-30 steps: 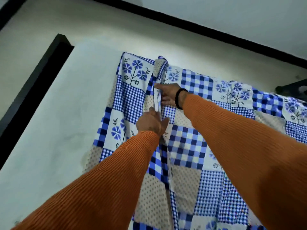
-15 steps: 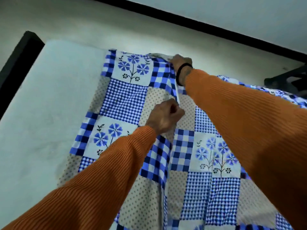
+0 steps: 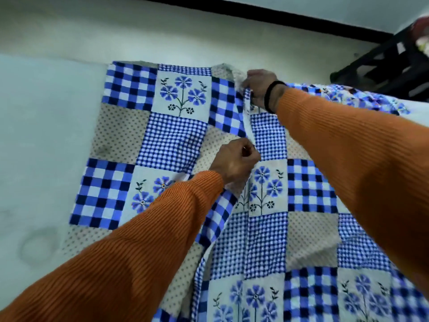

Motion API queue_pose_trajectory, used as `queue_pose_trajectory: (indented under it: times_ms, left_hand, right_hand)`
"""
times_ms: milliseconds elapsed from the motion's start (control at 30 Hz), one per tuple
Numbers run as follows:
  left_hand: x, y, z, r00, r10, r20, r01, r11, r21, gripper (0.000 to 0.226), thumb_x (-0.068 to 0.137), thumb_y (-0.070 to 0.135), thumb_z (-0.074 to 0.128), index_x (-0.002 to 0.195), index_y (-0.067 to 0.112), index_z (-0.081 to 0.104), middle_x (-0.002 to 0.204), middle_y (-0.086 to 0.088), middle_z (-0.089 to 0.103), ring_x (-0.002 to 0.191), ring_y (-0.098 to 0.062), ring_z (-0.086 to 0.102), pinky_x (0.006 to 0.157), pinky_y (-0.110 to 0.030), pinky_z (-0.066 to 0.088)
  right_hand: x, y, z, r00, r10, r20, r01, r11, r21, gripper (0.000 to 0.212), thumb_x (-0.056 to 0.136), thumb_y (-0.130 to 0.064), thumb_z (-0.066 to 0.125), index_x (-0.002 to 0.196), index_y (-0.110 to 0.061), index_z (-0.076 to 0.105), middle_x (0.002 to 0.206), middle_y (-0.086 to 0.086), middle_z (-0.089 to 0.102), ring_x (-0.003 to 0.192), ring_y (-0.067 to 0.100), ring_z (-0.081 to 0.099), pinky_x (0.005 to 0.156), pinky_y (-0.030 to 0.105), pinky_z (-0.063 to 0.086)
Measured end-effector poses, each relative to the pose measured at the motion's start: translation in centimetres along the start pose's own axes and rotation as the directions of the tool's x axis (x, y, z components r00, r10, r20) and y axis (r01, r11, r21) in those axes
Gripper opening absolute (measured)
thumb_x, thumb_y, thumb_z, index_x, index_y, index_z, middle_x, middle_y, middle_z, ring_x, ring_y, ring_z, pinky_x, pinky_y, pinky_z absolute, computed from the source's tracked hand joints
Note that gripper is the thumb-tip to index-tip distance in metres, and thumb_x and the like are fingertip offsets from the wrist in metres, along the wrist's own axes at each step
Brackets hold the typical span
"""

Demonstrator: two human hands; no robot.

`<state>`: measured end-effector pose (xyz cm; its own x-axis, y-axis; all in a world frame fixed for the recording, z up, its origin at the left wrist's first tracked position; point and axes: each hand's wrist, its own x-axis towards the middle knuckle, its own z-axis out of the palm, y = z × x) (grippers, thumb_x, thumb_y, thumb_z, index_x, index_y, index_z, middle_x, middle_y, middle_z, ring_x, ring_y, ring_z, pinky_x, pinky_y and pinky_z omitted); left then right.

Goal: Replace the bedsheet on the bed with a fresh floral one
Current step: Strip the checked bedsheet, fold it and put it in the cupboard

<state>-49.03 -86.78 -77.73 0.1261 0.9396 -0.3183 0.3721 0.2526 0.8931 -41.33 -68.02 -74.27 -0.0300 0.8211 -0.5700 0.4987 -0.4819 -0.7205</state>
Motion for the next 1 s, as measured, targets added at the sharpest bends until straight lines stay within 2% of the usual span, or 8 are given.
queue_pose_trajectory:
  times_ms: [133,233,300,367,467,667,833,1000]
  left_hand:
    - [-0.3,-0.1,3.2,0.997,-0.054,-0.049,0.055,0.998,0.030,0.016,0.102,0.026,0.057,0.101,0.012,0.064,0.092,-0.004,0.069,0.080,-0.017,0.063,0.071,-0.028,0.047]
    - [-0.9,-0.1,4.6,0.997,-0.069,-0.036,0.072,0.993,0.090,0.018,0.103,0.026,0.055,0.112,0.013,0.063,0.103,-0.007,0.071,0.089,-0.021,0.065,0.079,-0.033,0.052]
    - [-1.8,-0.3,5.1,0.997,-0.072,-0.019,0.074,0.987,0.145,0.018,0.101,0.026,0.056,0.113,0.014,0.063,0.106,-0.008,0.071,0.091,-0.024,0.067,0.082,-0.038,0.055]
    - [-3.6,-1.2,5.4,0.995,-0.083,-0.059,0.094,0.969,0.230,0.017,0.099,0.033,0.058,0.107,0.018,0.061,0.100,-0.005,0.069,0.087,-0.024,0.066,0.073,-0.037,0.052]
    - [-9.6,-4.2,5.9,0.971,-0.172,-0.169,0.230,0.872,0.432,0.042,0.089,0.061,0.063,0.108,0.024,0.056,0.106,-0.003,0.059,0.090,-0.026,0.058,0.070,-0.039,0.050]
    - [-25.5,-9.2,8.8,0.914,-0.327,-0.240,0.406,0.718,0.566,0.057,0.087,0.065,0.065,0.120,0.023,0.045,0.120,-0.007,0.050,0.101,-0.033,0.056,0.074,-0.046,0.055]
    - [-34.1,-11.3,11.3,0.867,-0.281,-0.411,0.488,0.650,0.583,0.030,0.097,0.040,0.061,0.103,0.010,0.059,0.100,-0.016,0.060,0.088,-0.041,0.060,0.068,-0.046,0.052]
    - [-36.3,-11.0,11.7,0.822,-0.352,-0.447,0.550,0.692,0.467,0.022,0.101,0.033,0.055,0.097,0.013,0.063,0.100,-0.012,0.060,0.093,-0.035,0.056,0.078,-0.045,0.051]
  right_hand:
    - [-1.7,5.8,0.3,0.989,0.146,-0.007,-0.144,0.979,0.146,0.027,0.088,-0.020,0.080,0.083,-0.026,0.054,0.063,0.000,0.051,0.045,0.015,0.046,0.044,0.027,0.041]
    - [-4.2,9.4,0.8,0.987,0.159,-0.026,-0.146,0.950,0.277,0.032,0.083,-0.036,0.084,0.101,-0.013,0.069,0.084,-0.002,0.069,0.084,0.022,0.070,0.075,0.036,0.061]
    - [-5.6,11.7,1.0,0.991,0.133,-0.031,-0.122,0.963,0.239,0.057,0.080,-0.038,0.086,0.124,-0.008,0.065,0.118,0.002,0.067,0.111,0.025,0.062,0.101,0.038,0.053]
    - [-7.8,13.7,1.4,0.995,0.094,-0.035,-0.089,0.988,0.124,0.070,0.077,-0.039,0.088,0.133,-0.007,0.061,0.125,0.002,0.064,0.111,0.021,0.061,0.101,0.034,0.051]
    - [-11.7,16.2,2.1,0.996,0.074,-0.043,-0.076,0.996,-0.050,0.050,0.079,-0.037,0.086,0.114,-0.017,0.057,0.097,-0.006,0.061,0.085,0.014,0.058,0.086,0.034,0.049]
    - [-20.5,22.1,5.5,0.991,0.131,0.015,-0.128,0.983,-0.128,0.065,0.085,-0.033,0.082,0.138,-0.007,0.054,0.130,0.011,0.063,0.113,0.032,0.063,0.098,0.048,0.054]
    - [-25.6,28.0,9.2,0.959,0.220,0.178,-0.192,0.968,-0.160,0.040,0.078,-0.033,0.086,0.091,-0.002,0.065,0.085,0.016,0.071,0.076,0.032,0.071,0.069,0.050,0.062]
    - [-29.3,28.0,10.0,0.923,0.260,0.285,-0.269,0.963,-0.006,0.041,0.087,-0.002,0.077,0.069,-0.013,0.042,0.076,0.016,0.047,0.078,0.031,0.064,0.080,0.054,0.062]
